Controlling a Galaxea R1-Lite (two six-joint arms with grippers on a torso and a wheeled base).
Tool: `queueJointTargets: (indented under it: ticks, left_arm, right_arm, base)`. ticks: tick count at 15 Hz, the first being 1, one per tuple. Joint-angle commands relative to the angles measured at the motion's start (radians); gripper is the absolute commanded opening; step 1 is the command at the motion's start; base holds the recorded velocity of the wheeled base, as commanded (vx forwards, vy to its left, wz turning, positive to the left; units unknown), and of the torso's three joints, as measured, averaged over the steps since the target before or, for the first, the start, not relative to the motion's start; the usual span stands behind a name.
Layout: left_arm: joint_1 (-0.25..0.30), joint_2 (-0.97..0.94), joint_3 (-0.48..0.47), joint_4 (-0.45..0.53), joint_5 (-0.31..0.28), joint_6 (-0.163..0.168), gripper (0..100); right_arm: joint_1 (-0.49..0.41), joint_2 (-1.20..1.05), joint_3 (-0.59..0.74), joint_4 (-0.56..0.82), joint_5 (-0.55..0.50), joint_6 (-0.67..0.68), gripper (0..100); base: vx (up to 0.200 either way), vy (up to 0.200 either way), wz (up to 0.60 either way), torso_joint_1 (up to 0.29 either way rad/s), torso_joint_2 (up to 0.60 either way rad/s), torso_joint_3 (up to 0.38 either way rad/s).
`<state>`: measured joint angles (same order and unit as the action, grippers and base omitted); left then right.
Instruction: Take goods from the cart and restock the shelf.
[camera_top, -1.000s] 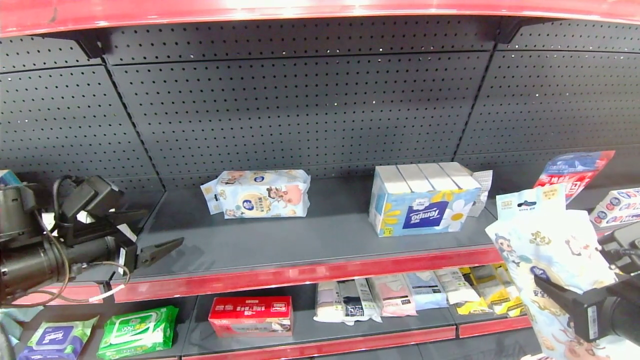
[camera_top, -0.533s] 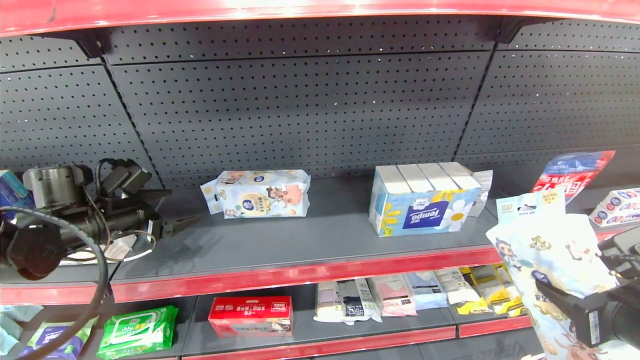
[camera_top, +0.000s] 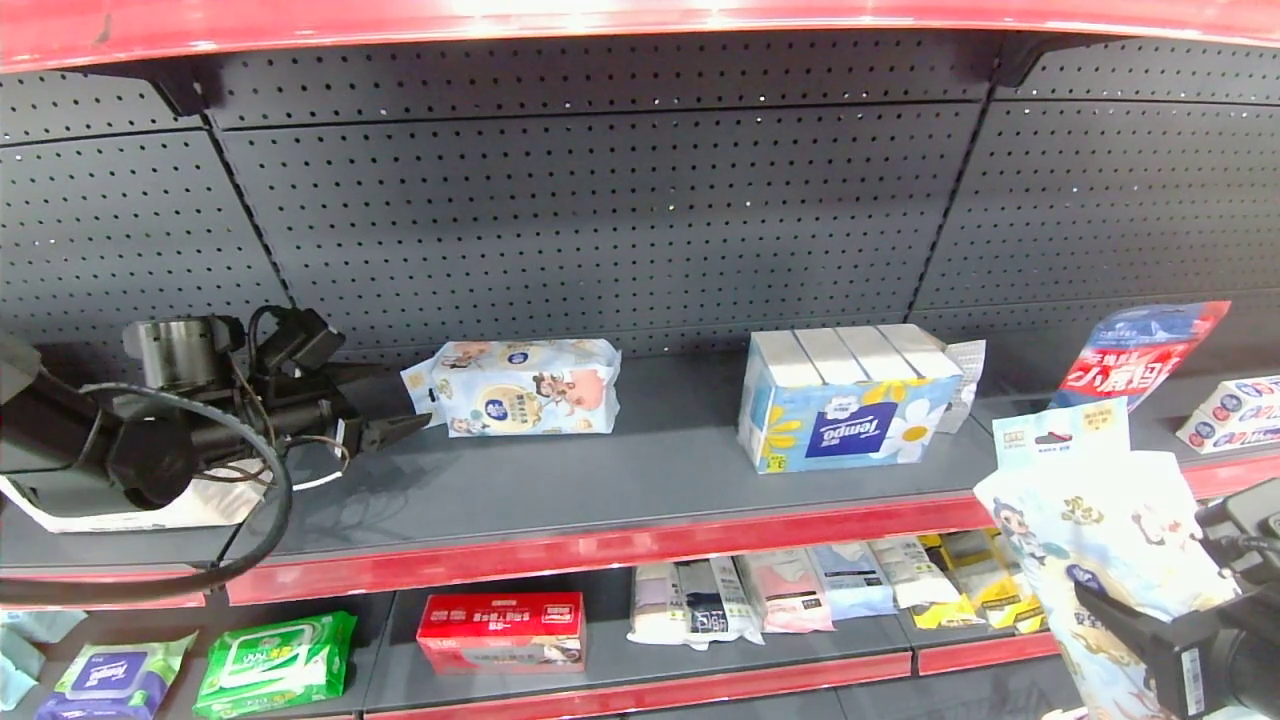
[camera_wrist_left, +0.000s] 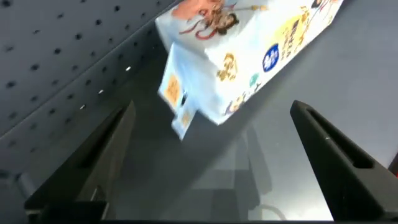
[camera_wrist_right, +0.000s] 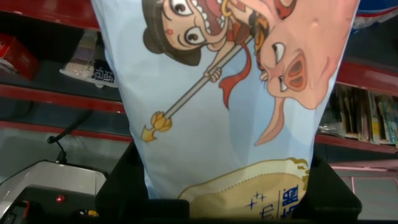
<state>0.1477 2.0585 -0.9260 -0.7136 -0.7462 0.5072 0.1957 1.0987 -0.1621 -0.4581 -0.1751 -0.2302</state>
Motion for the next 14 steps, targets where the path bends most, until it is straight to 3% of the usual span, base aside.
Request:
queueJointTargets:
  ticks: [1, 5, 14]
  left_arm:
    - [-0.013, 0.029, -0.057, 0.042, -0.024, 0.002, 100]
    - [-0.011, 0.124, -0.185, 0.060, -0.058, 0.039, 100]
    - [-0.030, 0.189, -0.315, 0.146, -0.114, 0.045, 100]
  right_arm:
    - [0.001, -0.003, 0.007, -0.001, 0.000, 0.000, 0]
    - [-0.001, -0.003, 0.012, -0.001, -0.001, 0.000, 0]
    - [-0.001, -0.013, 0.027, 0.002, -0.001, -0.018, 0]
  base:
    - [0.000, 0.000, 0.00, 0.000, 0.00, 0.000]
    - [0.000, 0.000, 0.00, 0.000, 0.00, 0.000]
    - [0.000, 0.000, 0.00, 0.000, 0.00, 0.000]
